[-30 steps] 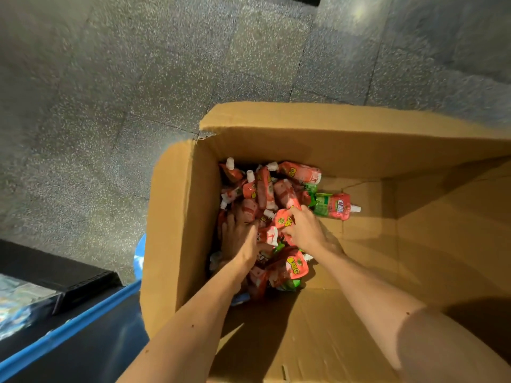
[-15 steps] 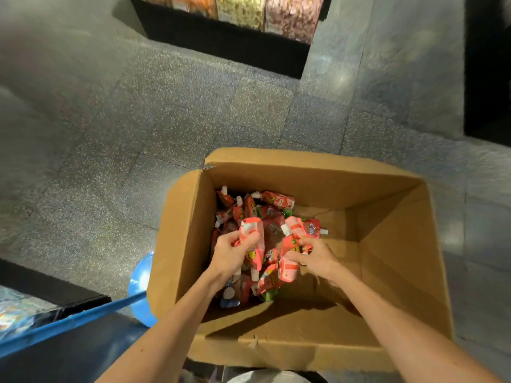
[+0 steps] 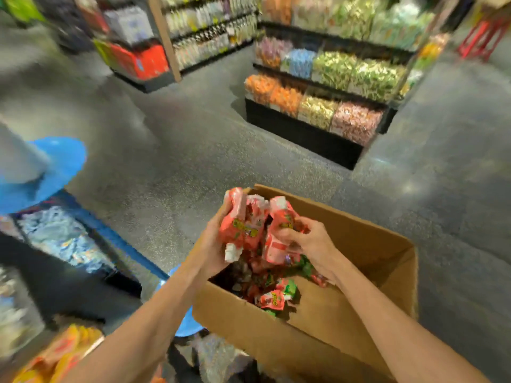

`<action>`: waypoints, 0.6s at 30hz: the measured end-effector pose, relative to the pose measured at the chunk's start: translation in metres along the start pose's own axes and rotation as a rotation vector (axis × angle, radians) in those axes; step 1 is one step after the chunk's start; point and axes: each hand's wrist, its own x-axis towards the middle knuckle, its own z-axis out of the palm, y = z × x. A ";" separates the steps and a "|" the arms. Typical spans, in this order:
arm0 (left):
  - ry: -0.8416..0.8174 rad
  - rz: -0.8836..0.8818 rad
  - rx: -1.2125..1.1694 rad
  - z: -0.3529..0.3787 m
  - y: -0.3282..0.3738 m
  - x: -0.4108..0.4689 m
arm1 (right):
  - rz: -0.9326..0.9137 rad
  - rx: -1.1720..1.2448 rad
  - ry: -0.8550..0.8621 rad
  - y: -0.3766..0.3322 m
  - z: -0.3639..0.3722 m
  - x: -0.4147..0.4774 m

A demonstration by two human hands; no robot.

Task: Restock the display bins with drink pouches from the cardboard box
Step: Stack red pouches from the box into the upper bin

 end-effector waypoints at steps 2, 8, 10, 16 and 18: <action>-0.002 0.078 -0.038 0.006 0.019 -0.033 | -0.096 -0.005 -0.070 -0.033 0.017 -0.019; 0.118 0.302 -0.128 -0.004 0.075 -0.154 | -0.381 -0.077 -0.318 -0.113 0.103 -0.077; 0.202 0.422 -0.094 -0.016 0.089 -0.198 | -0.482 -0.099 -0.385 -0.128 0.138 -0.099; 0.437 0.653 -0.086 -0.046 0.106 -0.335 | -0.679 -0.066 -0.621 -0.149 0.248 -0.179; 0.502 0.714 -0.090 -0.059 0.103 -0.383 | -0.695 -0.047 -0.697 -0.146 0.284 -0.209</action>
